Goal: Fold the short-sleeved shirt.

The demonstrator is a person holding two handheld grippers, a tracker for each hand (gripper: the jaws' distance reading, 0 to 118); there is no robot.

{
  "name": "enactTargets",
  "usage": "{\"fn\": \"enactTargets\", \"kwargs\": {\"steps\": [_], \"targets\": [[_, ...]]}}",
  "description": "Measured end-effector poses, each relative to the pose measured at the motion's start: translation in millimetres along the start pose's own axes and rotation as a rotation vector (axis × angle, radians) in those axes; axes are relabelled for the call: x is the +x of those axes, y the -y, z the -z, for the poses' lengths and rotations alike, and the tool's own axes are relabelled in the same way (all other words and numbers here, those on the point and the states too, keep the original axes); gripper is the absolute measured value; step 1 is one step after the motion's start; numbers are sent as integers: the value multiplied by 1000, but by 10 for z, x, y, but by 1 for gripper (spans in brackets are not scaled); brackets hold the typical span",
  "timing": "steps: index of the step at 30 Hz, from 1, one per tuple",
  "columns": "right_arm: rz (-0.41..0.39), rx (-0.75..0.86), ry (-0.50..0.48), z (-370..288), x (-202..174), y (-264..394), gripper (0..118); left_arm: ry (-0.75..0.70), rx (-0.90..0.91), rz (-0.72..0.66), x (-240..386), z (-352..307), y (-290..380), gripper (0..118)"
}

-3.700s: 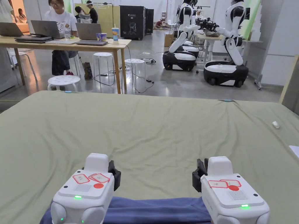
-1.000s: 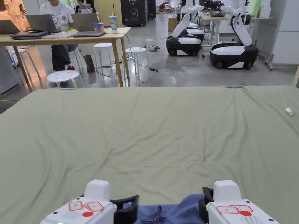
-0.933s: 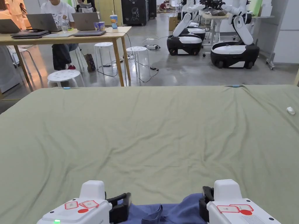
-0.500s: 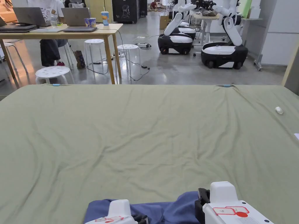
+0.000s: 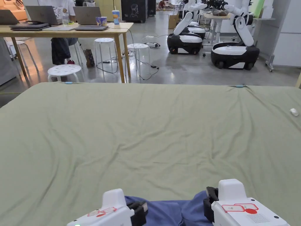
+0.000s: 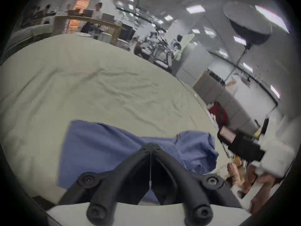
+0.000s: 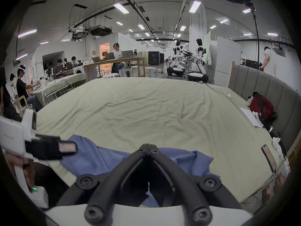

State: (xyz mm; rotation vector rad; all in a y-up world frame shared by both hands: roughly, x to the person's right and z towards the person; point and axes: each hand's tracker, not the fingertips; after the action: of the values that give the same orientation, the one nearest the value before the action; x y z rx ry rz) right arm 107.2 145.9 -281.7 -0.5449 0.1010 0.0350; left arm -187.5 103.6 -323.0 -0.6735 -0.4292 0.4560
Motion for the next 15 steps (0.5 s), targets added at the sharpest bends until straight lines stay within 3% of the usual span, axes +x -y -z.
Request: {"fn": "enactTargets", "kwargs": {"steps": [1, 2, 4, 12, 15], "targets": [[-4, 1, -2, 4, -41, -8, 0, -18, 38, -42, -114, -104, -54, 24], [-5, 1, -6, 7, -78, -19, 0, -42, 70, -85, -245, -206, -89, 66], [-12, 1, -12, 28, -170, -45, 0, -83, 95, -161, -523, -354, -122, 115], [-59, 6, -15, 116, -392, -166, 0, 83, 38, -612, -1414, -281, 112, 118], [-61, 11, -9, 107, -389, -203, 0, 311, 3, -719, -1442, 6, 262, 118]]}}
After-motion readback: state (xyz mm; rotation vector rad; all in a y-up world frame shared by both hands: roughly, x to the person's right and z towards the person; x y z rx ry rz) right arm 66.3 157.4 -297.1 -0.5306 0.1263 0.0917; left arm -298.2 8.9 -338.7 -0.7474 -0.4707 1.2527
